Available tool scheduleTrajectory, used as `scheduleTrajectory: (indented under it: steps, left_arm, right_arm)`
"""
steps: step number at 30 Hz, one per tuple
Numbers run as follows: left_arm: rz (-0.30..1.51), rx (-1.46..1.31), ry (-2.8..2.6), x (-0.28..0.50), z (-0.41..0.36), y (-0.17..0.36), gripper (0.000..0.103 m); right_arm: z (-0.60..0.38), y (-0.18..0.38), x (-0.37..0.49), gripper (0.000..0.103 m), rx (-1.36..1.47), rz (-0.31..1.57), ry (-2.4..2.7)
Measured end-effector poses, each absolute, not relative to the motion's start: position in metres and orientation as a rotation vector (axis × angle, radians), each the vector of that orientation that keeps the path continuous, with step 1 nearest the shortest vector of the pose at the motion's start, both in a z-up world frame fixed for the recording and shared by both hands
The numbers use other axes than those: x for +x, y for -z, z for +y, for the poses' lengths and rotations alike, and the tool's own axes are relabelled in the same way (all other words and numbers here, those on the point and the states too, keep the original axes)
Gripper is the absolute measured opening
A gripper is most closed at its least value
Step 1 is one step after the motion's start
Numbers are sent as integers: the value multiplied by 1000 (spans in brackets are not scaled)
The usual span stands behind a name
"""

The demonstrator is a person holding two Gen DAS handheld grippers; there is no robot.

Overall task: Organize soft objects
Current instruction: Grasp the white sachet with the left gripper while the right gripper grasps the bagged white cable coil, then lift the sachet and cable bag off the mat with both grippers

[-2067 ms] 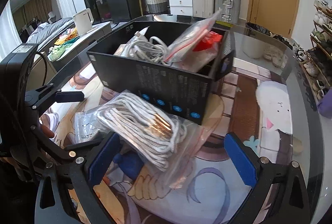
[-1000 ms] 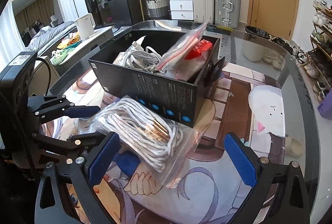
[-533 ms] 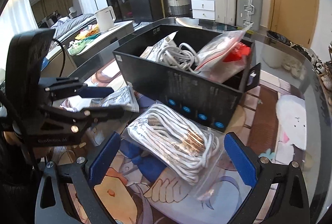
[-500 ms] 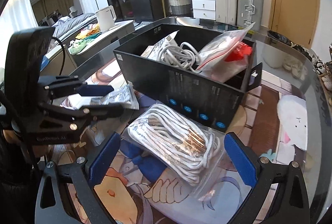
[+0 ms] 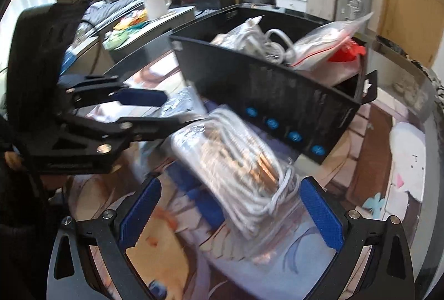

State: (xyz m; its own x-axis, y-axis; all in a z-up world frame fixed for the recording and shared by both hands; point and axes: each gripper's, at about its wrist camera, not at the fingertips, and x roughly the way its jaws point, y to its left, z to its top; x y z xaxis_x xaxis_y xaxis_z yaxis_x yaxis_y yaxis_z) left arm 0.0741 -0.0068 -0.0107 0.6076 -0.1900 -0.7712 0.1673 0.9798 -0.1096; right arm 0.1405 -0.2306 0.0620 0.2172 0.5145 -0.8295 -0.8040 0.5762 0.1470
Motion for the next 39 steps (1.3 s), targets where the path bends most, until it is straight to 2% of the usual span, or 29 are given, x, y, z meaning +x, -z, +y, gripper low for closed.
scheduleTrajectory:
  steps: [13, 20, 34, 39]
  left_arm:
    - [901, -19, 219, 73, -10, 14, 43]
    - [903, -17, 220, 74, -9, 14, 43]
    - [897, -28, 213, 73, -2, 10, 43]
    - [889, -23, 217, 72, -4, 8, 43]
  right_arm:
    - [-220, -66, 138, 102, -435, 906, -934]
    - [-187, -53, 148, 102, -553, 933, -990]
    - [-213, -49, 131, 102, -431, 976, -1014]
    - [-220, -42, 138, 98, -381, 973, -937]
